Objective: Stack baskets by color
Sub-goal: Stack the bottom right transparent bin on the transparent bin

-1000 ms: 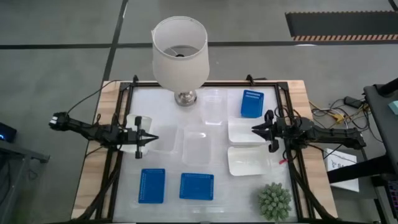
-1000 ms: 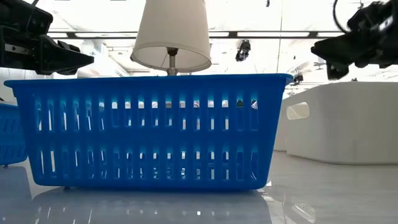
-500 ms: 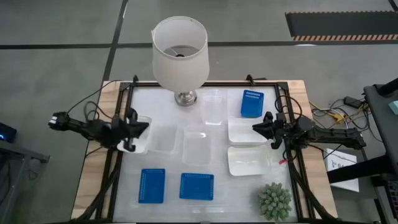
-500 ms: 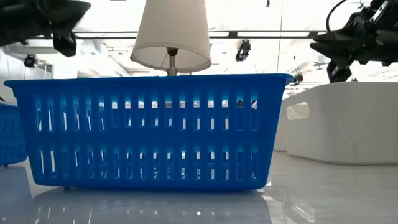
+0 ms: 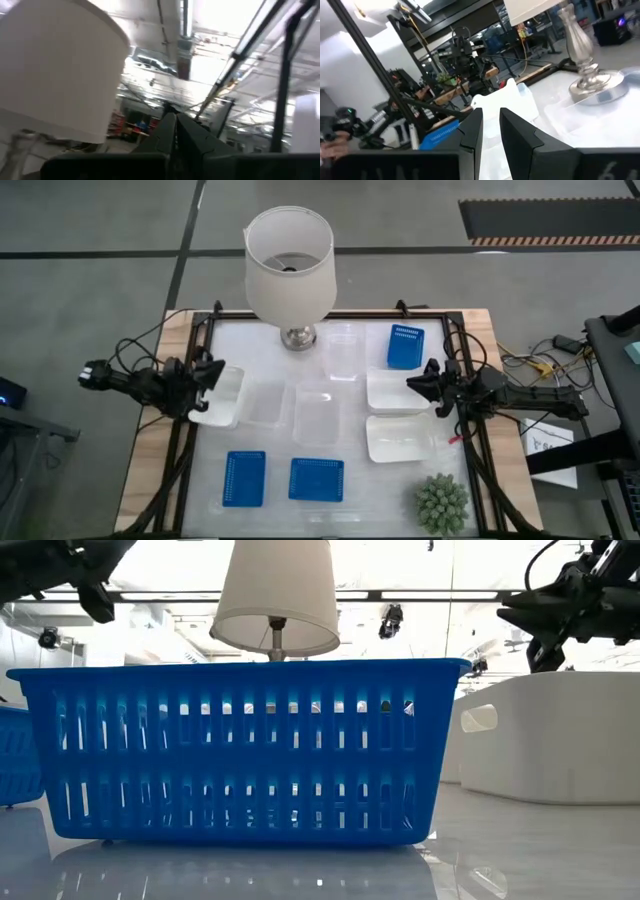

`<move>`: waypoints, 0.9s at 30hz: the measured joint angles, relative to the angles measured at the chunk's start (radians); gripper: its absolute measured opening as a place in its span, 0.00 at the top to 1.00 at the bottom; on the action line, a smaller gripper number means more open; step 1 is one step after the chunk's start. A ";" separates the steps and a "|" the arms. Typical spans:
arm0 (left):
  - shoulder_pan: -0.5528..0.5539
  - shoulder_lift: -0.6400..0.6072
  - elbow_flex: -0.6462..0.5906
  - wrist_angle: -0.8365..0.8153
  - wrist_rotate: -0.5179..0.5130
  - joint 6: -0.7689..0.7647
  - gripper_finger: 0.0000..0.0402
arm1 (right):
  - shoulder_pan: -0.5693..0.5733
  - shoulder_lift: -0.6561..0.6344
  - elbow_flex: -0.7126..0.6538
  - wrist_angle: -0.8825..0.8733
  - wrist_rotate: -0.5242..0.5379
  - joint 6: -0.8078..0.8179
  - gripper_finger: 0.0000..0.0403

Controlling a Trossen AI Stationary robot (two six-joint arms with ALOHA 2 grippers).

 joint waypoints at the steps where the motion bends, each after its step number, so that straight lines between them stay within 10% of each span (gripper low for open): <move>1: 0.000 0.000 0.000 0.008 -0.016 0.001 1.00 | 0.000 0.000 0.000 0.009 0.000 0.002 0.85; 13: 0.000 0.047 0.000 0.093 -0.057 0.255 1.00 | 0.056 0.049 0.000 0.252 0.069 -0.173 0.85; 27: 0.000 0.200 0.000 0.089 -0.056 0.281 1.00 | 0.066 0.401 0.049 0.554 0.068 -0.351 0.85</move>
